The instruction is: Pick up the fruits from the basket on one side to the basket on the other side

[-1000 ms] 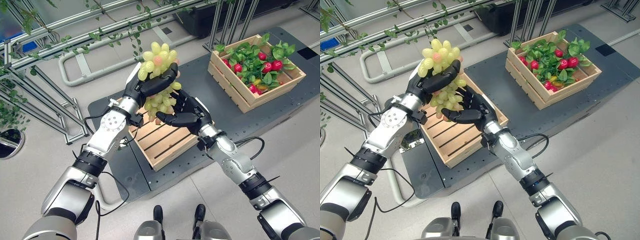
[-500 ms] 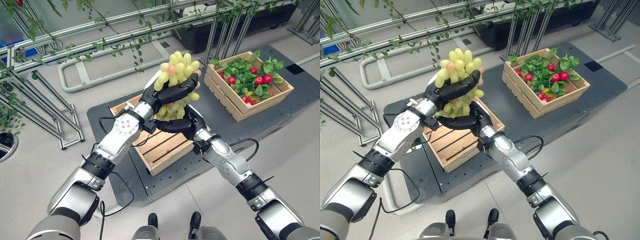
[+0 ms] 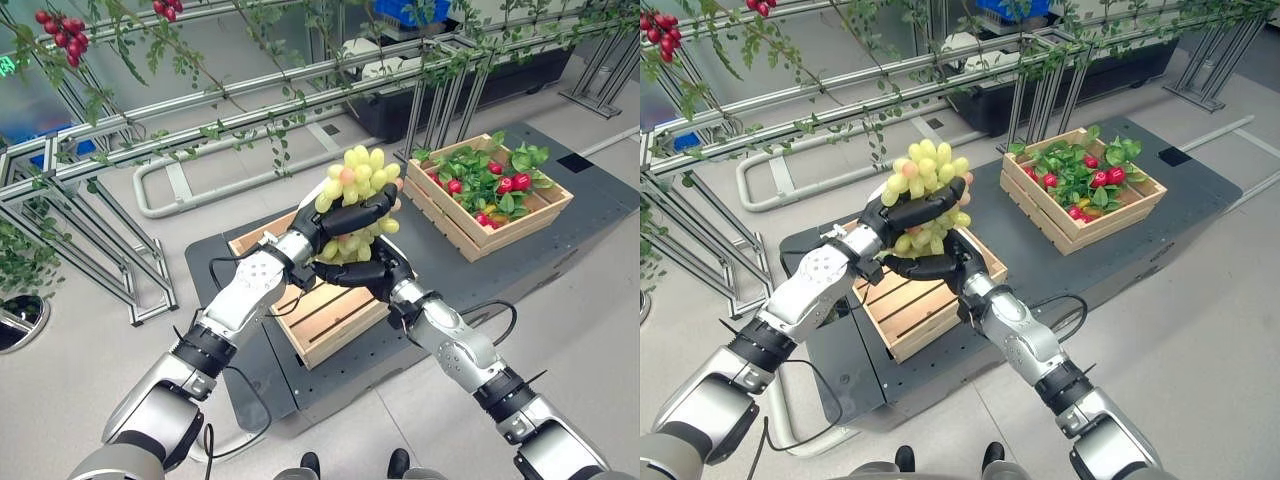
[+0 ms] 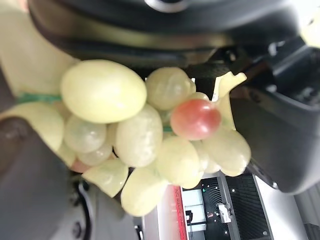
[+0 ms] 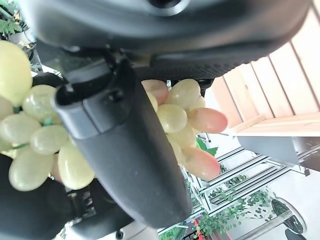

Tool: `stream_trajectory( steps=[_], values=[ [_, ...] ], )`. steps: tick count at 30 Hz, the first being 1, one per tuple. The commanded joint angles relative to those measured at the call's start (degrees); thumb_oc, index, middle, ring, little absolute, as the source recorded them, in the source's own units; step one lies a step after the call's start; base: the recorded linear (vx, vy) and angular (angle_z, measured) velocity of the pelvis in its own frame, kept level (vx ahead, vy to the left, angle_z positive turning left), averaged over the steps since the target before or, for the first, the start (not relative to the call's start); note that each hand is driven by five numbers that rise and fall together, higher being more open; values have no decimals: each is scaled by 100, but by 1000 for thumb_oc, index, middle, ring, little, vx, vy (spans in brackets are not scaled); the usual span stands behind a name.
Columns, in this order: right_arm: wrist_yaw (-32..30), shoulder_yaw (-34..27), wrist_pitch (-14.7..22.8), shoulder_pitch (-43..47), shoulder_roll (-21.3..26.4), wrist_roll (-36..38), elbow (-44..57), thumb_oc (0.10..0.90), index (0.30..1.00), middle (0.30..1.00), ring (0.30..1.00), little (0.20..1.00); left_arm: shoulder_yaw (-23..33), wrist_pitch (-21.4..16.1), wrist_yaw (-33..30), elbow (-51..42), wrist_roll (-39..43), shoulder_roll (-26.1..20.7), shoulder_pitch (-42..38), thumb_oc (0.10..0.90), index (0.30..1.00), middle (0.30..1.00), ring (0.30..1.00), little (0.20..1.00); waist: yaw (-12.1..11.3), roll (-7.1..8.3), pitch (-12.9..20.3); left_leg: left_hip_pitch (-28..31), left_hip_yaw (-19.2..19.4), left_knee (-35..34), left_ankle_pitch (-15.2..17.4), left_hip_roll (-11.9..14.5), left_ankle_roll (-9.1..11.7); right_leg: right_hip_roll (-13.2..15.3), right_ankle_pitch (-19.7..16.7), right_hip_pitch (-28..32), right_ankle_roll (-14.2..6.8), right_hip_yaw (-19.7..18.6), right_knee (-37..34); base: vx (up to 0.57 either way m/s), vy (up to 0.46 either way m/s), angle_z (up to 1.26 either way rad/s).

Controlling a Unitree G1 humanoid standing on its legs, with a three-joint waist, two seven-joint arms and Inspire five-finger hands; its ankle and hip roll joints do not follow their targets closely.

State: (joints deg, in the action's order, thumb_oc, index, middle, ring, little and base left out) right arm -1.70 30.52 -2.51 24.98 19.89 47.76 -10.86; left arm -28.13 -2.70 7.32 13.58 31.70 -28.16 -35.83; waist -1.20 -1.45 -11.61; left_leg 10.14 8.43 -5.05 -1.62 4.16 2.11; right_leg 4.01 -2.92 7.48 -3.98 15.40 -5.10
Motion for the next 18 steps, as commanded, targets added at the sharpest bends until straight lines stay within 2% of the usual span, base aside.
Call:
stream_trajectory(
  steps=[1,4,5,6,7,17,18],
  values=[
    [-320,-502,1123,523,-184,113,419,800,900,900,900,900,-73,-316,326,342,-54,124,-144,400,300,300,300,300,-20,133,875,-118,-30,5,405,-166,-35,219,387,185,-33,-90,10,-14,1,-3],
    [-285,-588,1249,492,-163,141,397,800,900,900,900,900,-27,-325,329,383,-36,76,-75,400,300,300,300,300,-22,124,862,-110,-32,5,408,-165,-36,226,384,189,-36,-89,10,-11,5,-4],
    [-251,-609,1323,484,-156,123,412,709,764,764,764,764,-11,-349,325,397,-51,77,-36,400,300,300,300,300,-23,120,861,-110,-35,5,414,-164,-36,227,385,186,-39,-88,10,0,0,0],
    [-299,-620,1367,487,-151,89,432,529,493,493,493,493,4,-358,317,403,-61,83,-14,400,300,300,300,300,-25,118,859,-110,-39,5,417,-163,-35,228,387,186,-41,-88,10,0,0,0],
    [-310,-637,1404,501,-158,98,428,400,300,300,300,300,21,-364,305,410,-65,88,1,400,300,300,300,300,-27,115,854,-106,-47,5,422,-164,-35,229,388,188,-41,-91,10,0,0,0],
    [-280,-825,1410,372,-233,51,361,400,300,300,300,300,224,-314,166,375,-186,142,168,400,300,300,300,300,-35,110,869,-78,-51,5,454,-151,-46,238,403,216,-49,-83,10,0,0,0],
    [-290,-841,1395,351,-226,34,371,400,300,300,300,300,260,-281,127,390,-193,131,203,441,361,361,361,361,-35,109,874,-79,-53,5,454,-152,-48,237,402,213,-50,-88,10,0,0,0]
  ],
)
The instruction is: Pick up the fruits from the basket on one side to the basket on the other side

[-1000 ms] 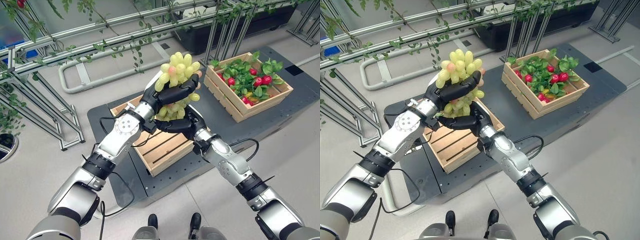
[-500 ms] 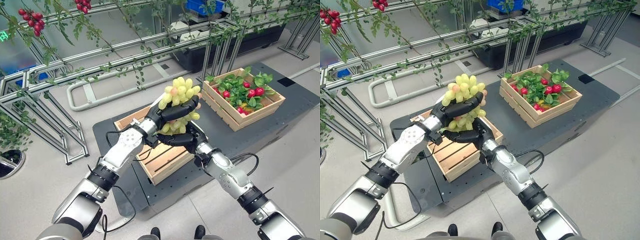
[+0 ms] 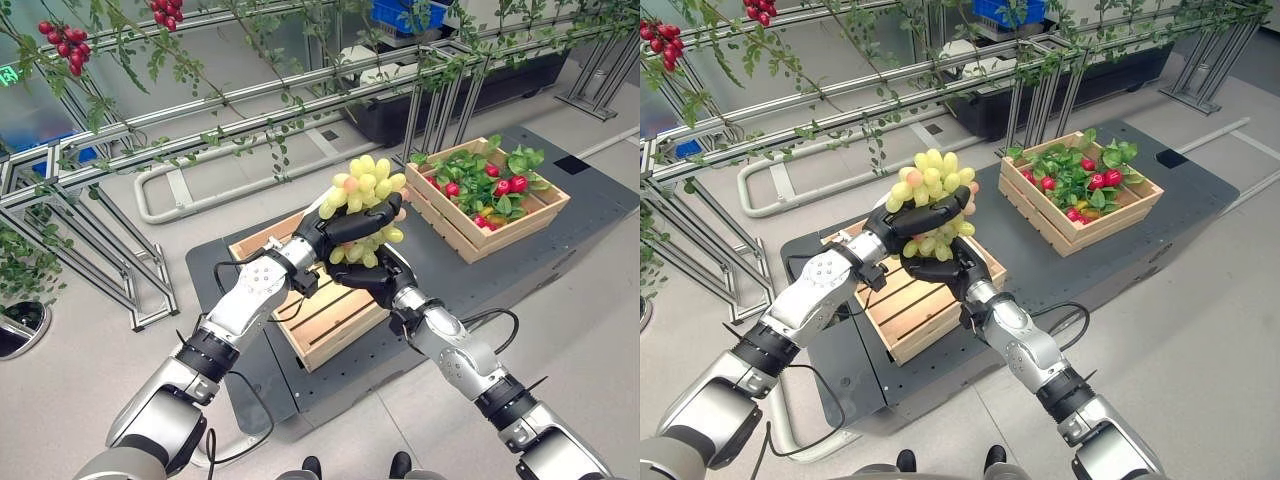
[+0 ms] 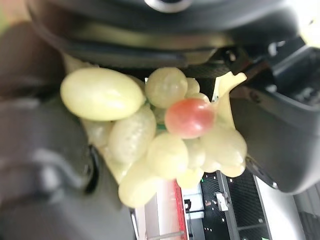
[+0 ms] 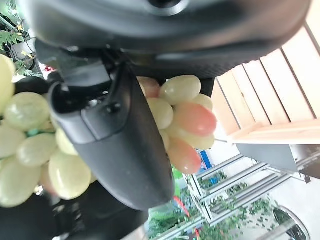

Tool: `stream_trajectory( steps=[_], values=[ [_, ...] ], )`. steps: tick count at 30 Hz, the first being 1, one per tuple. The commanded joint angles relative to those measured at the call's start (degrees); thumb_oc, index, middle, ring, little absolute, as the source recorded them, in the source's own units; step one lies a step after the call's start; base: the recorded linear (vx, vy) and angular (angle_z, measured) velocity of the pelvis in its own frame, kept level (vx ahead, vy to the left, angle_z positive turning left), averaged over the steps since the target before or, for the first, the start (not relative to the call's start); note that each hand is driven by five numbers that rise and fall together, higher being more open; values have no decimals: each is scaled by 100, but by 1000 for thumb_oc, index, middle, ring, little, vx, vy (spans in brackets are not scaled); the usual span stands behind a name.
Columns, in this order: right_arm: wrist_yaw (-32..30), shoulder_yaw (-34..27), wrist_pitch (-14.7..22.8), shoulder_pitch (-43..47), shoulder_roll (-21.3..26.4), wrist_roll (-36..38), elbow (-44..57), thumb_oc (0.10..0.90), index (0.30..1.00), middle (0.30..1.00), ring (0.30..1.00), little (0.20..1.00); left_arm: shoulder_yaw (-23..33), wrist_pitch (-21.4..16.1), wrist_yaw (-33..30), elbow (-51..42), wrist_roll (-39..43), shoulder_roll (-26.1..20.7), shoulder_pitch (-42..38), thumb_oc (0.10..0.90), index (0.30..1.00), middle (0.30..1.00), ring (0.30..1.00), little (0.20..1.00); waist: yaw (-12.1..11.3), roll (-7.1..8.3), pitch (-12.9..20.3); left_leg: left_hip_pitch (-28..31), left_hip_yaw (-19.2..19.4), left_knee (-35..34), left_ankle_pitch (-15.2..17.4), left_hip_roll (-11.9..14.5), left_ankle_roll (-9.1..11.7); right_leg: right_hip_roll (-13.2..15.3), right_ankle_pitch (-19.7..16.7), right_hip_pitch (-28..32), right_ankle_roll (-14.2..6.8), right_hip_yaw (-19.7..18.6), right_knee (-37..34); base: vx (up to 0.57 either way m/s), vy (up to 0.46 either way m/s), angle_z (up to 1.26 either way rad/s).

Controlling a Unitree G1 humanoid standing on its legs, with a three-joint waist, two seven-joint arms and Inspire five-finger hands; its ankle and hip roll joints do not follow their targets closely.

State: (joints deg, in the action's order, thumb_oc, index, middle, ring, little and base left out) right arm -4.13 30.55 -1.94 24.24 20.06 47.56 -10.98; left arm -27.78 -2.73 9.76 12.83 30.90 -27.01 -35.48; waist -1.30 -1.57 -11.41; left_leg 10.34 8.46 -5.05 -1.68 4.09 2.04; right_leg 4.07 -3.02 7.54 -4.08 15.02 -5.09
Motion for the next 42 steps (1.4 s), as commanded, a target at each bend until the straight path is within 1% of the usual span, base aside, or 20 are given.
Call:
stream_trajectory(
  steps=[1,2,3,4,7,8,19,30,36,41,42],
  values=[
    [-58,-846,1338,419,-245,33,378,400,300,300,300,300,241,-268,-173,482,-130,20,182,518,476,476,476,476,-24,123,854,-100,-57,5,459,-144,-42,231,413,205,-40,-52,9,0,0,0],
    [-58,-846,1338,419,-245,33,378,400,300,300,300,300,241,-268,-173,482,-130,20,182,543,514,514,514,514,-24,123,854,-100,-57,5,459,-144,-42,231,413,205,-40,-52,9,0,0,0],
    [-67,-853,1327,418,-244,21,352,400,300,300,300,300,296,-243,-239,558,-112,11,196,742,813,813,813,813,-23,126,853,-97,-57,5,462,-140,-44,230,412,201,-40,-57,9,0,0,0],
    [-68,-853,1326,419,-244,21,351,400,300,300,300,300,299,-241,-243,561,-106,11,197,800,900,900,900,900,-23,126,853,-97,-57,5,462,-140,-44,230,412,201,-40,-57,9,0,0,0],
    [-62,-875,1281,412,-255,16,330,400,300,300,300,300,370,-224,-365,628,-141,38,230,800,900,900,900,900,-20,130,853,-102,-60,5,457,-138,-44,228,409,191,-38,-70,9,0,0,0],
    [-46,-881,1252,414,-260,9,314,400,300,300,300,300,398,-262,-506,664,-148,69,232,800,900,900,900,900,-14,131,852,-105,-65,5,457,-138,-46,228,412,187,-35,-78,9,0,0,0],
    [-49,-970,1222,292,-314,-37,273,400,300,300,300,300,615,-477,-882,759,-349,176,324,800,900,900,900,900,5,160,849,-108,-57,5,466,-126,-45,211,428,173,-22,-105,9,0,0,0],
    [-9,-1114,1190,76,-328,-65,178,400,300,300,300,300,807,-557,-891,875,-401,155,511,800,900,900,900,900,46,162,852,-87,-4,5,471,-100,-41,198,422,162,-21,-161,9,2,0,-1],
    [21,-1307,1267,-224,-254,-58,9,400,300,300,300,300,935,-641,-914,937,-607,81,726,800,900,900,900,900,88,153,850,-83,31,5,479,-91,-44,191,420,147,-30,-207,9,0,2,-2],
    [0,-1444,1342,-390,-187,-26,-58,400,300,300,300,300,1017,-677,-925,935,-591,-1,829,800,900,900,900,900,112,149,842,-75,58,5,487,-84,-47,189,419,141,-34,-228,9,1,2,-9],
    [31,-1530,1406,-472,-164,0,-104,400,300,300,300,300,1063,-716,-924,934,-600,-12,886,800,900,900,900,900,126,150,828,-70,76,5,490,-79,-48,190,417,140,-36,-236,9,0,0,0]
  ],
)
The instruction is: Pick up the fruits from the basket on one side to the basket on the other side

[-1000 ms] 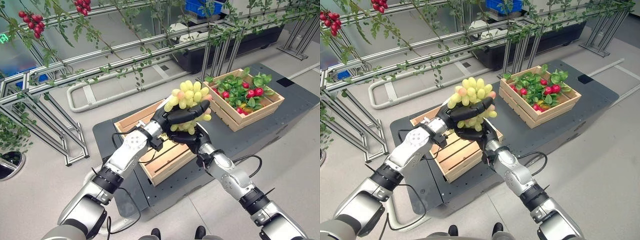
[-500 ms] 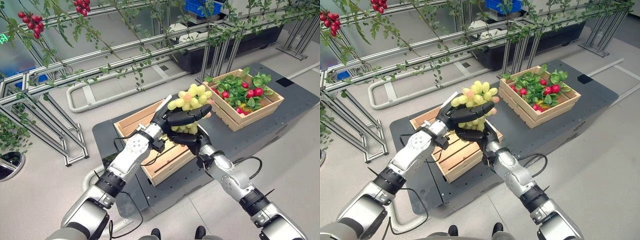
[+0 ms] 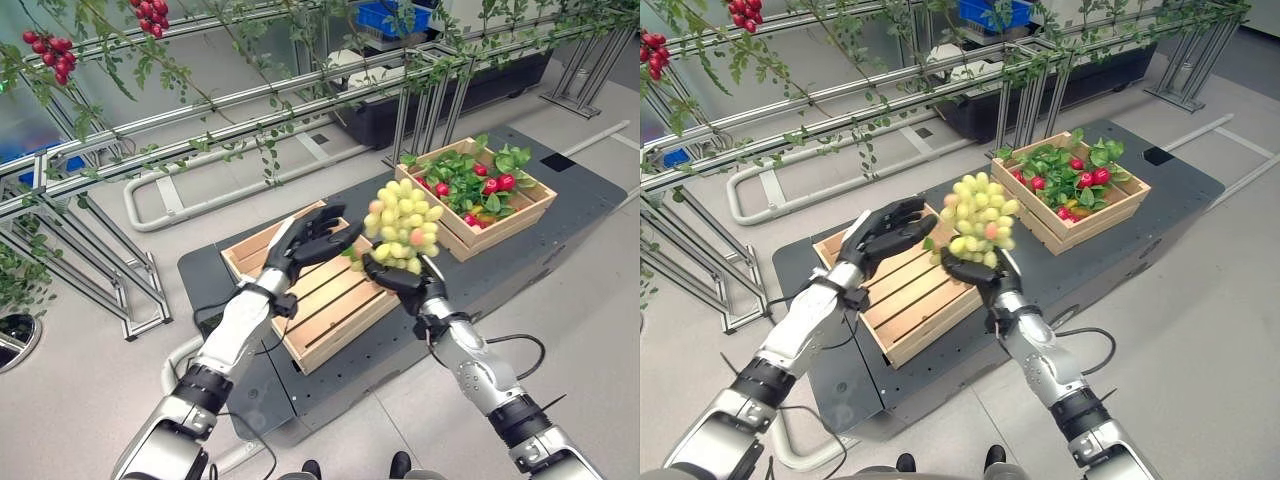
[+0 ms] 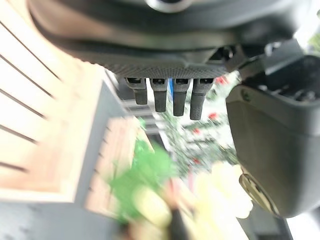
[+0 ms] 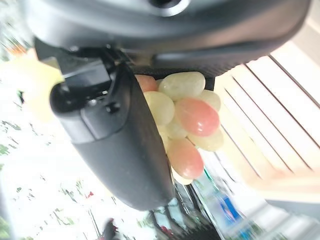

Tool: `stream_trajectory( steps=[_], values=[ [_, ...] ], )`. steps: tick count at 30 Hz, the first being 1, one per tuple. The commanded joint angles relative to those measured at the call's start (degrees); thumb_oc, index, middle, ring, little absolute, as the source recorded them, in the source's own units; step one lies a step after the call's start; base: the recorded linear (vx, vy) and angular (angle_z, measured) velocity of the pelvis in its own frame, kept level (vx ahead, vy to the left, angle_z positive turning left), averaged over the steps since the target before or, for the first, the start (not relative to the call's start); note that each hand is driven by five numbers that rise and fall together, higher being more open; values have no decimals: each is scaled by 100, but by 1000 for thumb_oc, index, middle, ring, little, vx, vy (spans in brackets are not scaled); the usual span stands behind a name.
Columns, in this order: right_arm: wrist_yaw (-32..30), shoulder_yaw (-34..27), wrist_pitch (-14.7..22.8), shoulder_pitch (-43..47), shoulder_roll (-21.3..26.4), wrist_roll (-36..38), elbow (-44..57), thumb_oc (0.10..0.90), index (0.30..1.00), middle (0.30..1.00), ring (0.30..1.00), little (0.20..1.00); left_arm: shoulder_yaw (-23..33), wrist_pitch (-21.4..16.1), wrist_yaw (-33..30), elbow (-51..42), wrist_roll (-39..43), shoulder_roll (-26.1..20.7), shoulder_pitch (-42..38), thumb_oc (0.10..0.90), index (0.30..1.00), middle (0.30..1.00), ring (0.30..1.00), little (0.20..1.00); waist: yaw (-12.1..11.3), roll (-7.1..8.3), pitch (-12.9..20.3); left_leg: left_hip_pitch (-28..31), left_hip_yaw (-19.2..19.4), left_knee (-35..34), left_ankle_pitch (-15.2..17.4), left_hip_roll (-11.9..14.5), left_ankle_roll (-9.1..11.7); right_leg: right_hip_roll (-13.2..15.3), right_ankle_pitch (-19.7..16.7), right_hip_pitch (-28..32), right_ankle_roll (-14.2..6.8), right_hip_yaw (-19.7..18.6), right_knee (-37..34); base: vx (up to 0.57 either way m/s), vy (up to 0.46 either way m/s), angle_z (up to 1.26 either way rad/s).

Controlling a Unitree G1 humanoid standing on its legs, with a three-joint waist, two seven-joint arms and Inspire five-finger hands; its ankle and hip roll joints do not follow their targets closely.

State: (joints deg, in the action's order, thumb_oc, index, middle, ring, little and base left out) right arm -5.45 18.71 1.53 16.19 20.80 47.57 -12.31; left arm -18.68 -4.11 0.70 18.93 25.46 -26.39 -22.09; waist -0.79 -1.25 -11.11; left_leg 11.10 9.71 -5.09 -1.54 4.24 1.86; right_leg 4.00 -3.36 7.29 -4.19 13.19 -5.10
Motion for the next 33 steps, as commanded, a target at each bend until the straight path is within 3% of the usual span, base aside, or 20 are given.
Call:
stream_trajectory(
  steps=[1,19,25,33],
  values=[
    [152,-362,1078,316,-235,2,21,400,300,300,300,300,163,-594,-21,330,-57,-74,-442,800,900,900,900,900,77,117,796,-144,-45,9,477,-93,-30,197,451,166,-24,-58,10,0,0,0],
    [291,-808,1211,-312,-202,21,-343,400,300,300,300,300,405,-1114,-327,269,-225,88,-74,800,900,900,900,900,242,139,726,-132,130,9,511,-53,-31,139,439,82,-29,-207,10,-7,-1,-5],
    [321,-788,1604,-892,-352,-562,-111,400,300,300,300,300,429,-1352,-508,-204,-530,243,508,800,900,900,900,900,321,167,657,-151,246,9,529,-14,-42,92,425,-11,-25,-341,10,-17,-22,-14],
    [217,-870,1860,-1366,-523,-779,50,400,300,300,300,300,575,-1550,-660,-218,124,720,1362,800,900,900,900,900,420,220,532,-162,448,9,550,48,-44,-19,408,-147,6,-523,10,-14,-65,-19]
  ],
)
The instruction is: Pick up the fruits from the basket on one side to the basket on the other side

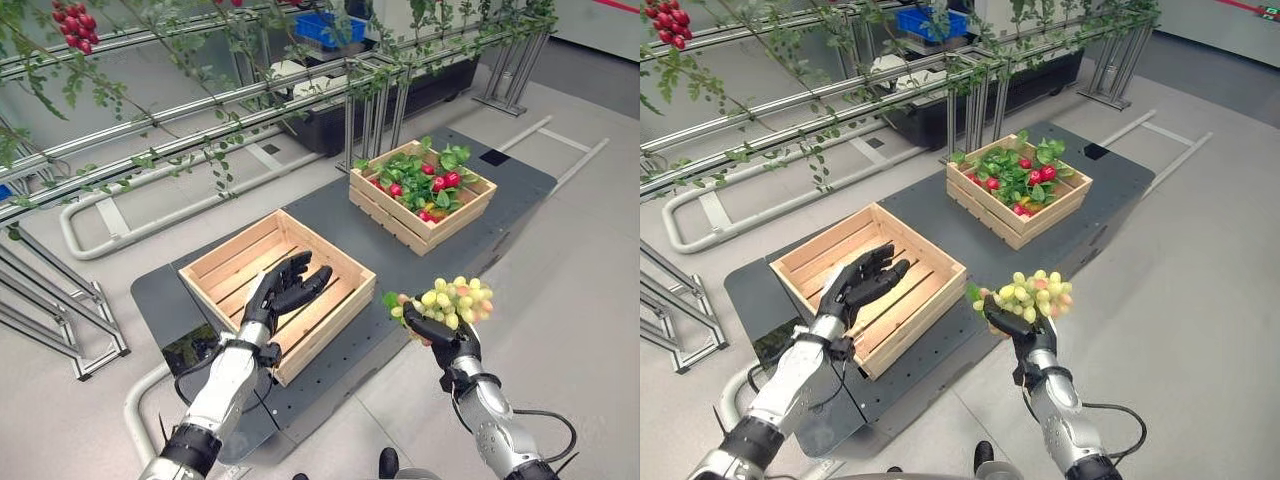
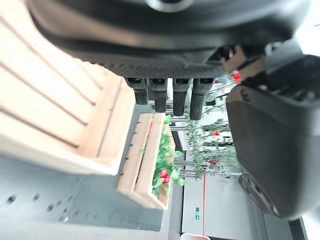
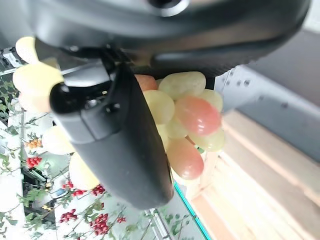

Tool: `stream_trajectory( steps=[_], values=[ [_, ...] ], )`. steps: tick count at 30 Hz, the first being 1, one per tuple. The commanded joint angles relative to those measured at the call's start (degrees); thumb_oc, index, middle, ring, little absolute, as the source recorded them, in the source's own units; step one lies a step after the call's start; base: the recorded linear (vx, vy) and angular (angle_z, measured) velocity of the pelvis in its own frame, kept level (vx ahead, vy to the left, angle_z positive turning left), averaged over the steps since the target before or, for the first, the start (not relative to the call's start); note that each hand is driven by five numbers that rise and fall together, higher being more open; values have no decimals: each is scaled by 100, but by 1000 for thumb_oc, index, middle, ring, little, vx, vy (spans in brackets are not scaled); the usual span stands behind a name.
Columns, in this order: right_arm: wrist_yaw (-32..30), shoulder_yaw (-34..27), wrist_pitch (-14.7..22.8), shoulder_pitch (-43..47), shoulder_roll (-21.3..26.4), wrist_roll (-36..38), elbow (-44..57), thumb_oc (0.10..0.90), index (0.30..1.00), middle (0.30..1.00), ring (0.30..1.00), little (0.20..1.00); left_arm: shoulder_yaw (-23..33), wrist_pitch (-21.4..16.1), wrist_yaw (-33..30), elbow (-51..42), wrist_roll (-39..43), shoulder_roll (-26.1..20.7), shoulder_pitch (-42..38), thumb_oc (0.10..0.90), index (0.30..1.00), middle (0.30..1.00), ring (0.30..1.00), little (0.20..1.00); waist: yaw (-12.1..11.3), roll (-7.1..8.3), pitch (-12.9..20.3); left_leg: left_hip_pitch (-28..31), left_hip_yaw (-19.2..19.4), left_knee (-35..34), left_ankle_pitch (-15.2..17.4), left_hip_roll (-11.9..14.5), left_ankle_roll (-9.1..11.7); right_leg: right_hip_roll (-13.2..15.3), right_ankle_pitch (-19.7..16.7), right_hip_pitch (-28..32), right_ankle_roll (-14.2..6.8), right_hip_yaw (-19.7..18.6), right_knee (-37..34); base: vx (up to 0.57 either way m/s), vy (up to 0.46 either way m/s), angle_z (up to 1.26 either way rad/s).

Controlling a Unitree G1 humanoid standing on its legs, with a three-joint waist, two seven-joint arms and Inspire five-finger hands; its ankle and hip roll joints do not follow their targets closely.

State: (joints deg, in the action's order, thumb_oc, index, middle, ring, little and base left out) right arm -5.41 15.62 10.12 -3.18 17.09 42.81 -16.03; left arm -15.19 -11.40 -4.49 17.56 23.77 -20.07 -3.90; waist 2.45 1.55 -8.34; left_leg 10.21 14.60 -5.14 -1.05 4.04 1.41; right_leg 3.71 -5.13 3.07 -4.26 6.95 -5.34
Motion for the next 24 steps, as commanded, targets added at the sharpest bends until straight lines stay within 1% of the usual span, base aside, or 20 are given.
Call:
stream_trajectory(
  steps=[1,4,6,7,8,9,10,11,13,14,15,16,17,19,21,22,24],
  values=[
    [208,-596,974,504,-164,-312,447,400,300,300,300,300,229,-800,-194,-26,343,142,-331,800,900,900,900,900,118,-41,235,-78,10,14,498,89,4,-17,581,243,23,69,34,-19,-88,-15],
    [183,-672,927,394,-157,-253,427,400,300,300,300,300,271,-780,-333,169,463,217,-103,800,900,900,900,900,150,0,187,-52,146,14,485,141,21,-67,583,203,52,33,34,-20,-152,-18],
    [244,-730,833,320,-157,-159,370,400,300,300,300,300,339,-804,-374,356,471,245,55,800,900,900,900,900,180,43,166,12,245,14,457,196,49,-138,596,199,106,-32,34,12,-153,-11],
    [247,-760,771,253,-173,-105,325,400,300,300,300,300,354,-793,-373,440,447,258,159,800,900,900,900,900,202,77,154,57,262,14,405,236,87,-211,603,211,161,-176,34,18,-153,-14],
    [235,-772,736,201,-184,-74,310,400,300,300,300,300,350,-779,-387,476,424,266,207,800,900,900,900,900,209,105,131,19,224,160,359,271,124,-245,597,237,196,-243,34,-6,-181,-22],
    [247,-799,701,128,-180,-25,291,400,300,300,300,300,352,-780,-401,502,402,264,264,800,900,900,900,900,176,158,112,-181,85,579,281,297,178,-273,563,226,241,-322,34,-31,-135,-19],
    [249,-815,679,100,-166,2,283,400,300,300,300,300,355,-795,-394,503,424,264,290,800,900,900,900,900,167,177,86,-259,7,757,292,299,191,-284,553,237,251,-345,34,-69,-91,-26],
    [354,-803,613,100,-146,12,201,400,300,300,300,300,376,-900,-519,509,502,299,334,800,900,900,900,900,80,224,23,-497,-526,1163,440,104,115,-302,483,206,263,-598,34,-71,12,-40],
    [526,-670,545,222,-111,44,69,400,300,300,300,300,476,-1152,-714,465,604,359,420,800,900,900,900,900,-104,203,-76,-671,-1439,1324,780,-486,-138,-341,355,178,218,-1038,34,-125,125,-72],
    [576,-537,569,345,-113,15,10,400,300,300,300,300,577,-1237,-756,247,641,348,523,800,900,900,900,900,-265,137,-127,-728,-2179,1150,818,-924,-315,-439,268,137,197,-1351,34,-171,168,-152],
    [556,-478,623,413,-107,5,-20,400,300,300,300,300,633,-1249,-720,118,629,332,555,800,900,900,900,900,-320,98,-160,-731,-2357,1094,803,-1059,-374,-488,247,128,191,-1463,34,-154,135,-197],
    [539,-453,648,449,-104,-1,-36,400,300,300,300,300,657,-1241,-708,66,610,324,555,800,900,900,900,900,-337,81,-173,-740,-2387,1100,810,-1108,-397,-506,240,120,187,-1507,34,-149,170,-202],
    [459,-398,743,533,-95,3,-152,400,300,300,300,300,666,-1274,-646,89,554,323,477,800,900,900,900,900,-315,42,-175,-733,-2217,1117,866,-1106,-413,-529,261,68,179,-1554,34,-154,218,-131],
    [370,-348,720,584,-125,107,-185,400,300,300,300,300,544,-1406,-793,230,474,286,196,800,900,900,900,900,-196,-11,-140,-621,-2133,871,810,-1106,-454,-526,201,-42,114,-1588,34,-184,261,-107],
    [450,-339,737,590,-124,128,-236,400,300,300,300,300,478,-1512,-858,339,479,243,8,800,900,900,900,900,-96,-32,-146,-536,-2018,732,792,-1072,-460,-500,133,-131,52,-1602,34,-154,216,-54],
    [489,-332,704,588,-144,96,-252,400,300,300,300,300,477,-1550,-974,418,458,227,-82,800,900,900,900,900,-39,-53,-161,-476,-2028,623,774,-1098,-478,-481,49,-215,-14,-1652,34,-143,219,-20],
    [456,-329,634,554,-164,83,-224,400,300,300,300,300,500,-1549,-1044,458,470,206,-153,800,900,900,900,900,41,-70,-199,-420,-1971,530,757,-1106,-496,-447,-61,-333,-91,-1695,52,-148,207,-36]
  ],
)
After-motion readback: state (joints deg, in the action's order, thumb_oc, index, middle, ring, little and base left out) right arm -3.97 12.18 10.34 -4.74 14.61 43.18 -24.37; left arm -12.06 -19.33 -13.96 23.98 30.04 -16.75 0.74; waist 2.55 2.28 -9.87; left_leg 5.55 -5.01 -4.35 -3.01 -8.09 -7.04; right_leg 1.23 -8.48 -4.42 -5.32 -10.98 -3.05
